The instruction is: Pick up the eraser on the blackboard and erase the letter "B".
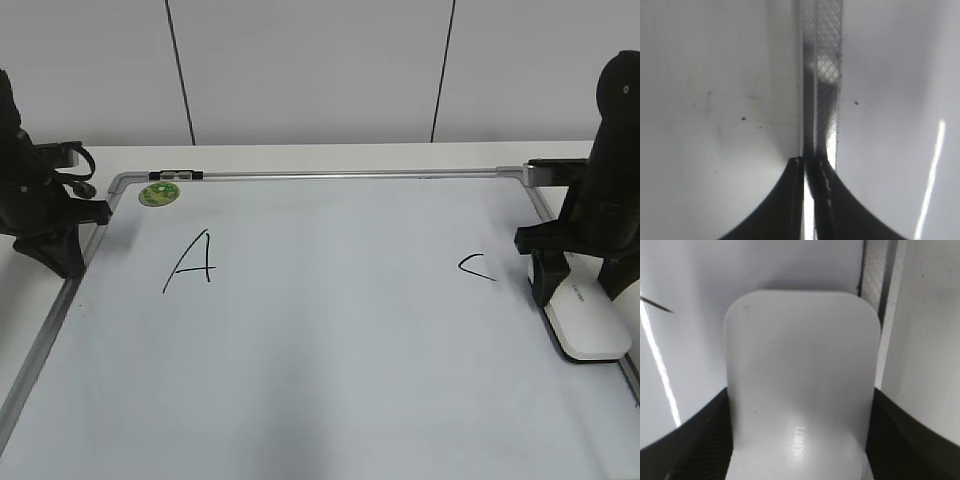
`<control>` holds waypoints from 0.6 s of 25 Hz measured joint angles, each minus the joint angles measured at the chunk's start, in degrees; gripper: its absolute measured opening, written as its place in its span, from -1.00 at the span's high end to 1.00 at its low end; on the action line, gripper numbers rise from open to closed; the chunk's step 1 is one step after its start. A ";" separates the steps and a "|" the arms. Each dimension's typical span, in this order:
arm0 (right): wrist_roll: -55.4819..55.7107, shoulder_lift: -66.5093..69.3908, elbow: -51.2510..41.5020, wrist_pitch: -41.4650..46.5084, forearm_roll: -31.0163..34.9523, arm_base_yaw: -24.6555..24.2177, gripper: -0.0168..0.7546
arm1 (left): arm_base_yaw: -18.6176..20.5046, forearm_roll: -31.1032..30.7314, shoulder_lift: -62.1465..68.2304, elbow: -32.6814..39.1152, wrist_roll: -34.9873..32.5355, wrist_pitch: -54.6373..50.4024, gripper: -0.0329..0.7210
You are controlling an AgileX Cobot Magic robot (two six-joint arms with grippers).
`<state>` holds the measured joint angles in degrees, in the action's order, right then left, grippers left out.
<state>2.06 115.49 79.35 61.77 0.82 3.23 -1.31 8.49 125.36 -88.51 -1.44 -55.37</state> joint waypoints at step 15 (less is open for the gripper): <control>0.00 0.48 6.33 4.90 -0.33 0.00 -0.65 | 0.00 0.44 0.00 0.00 -0.12 -0.23 0.77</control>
<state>2.06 115.97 85.69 66.66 0.49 3.23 -1.31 8.93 125.36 -88.51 -1.56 -55.60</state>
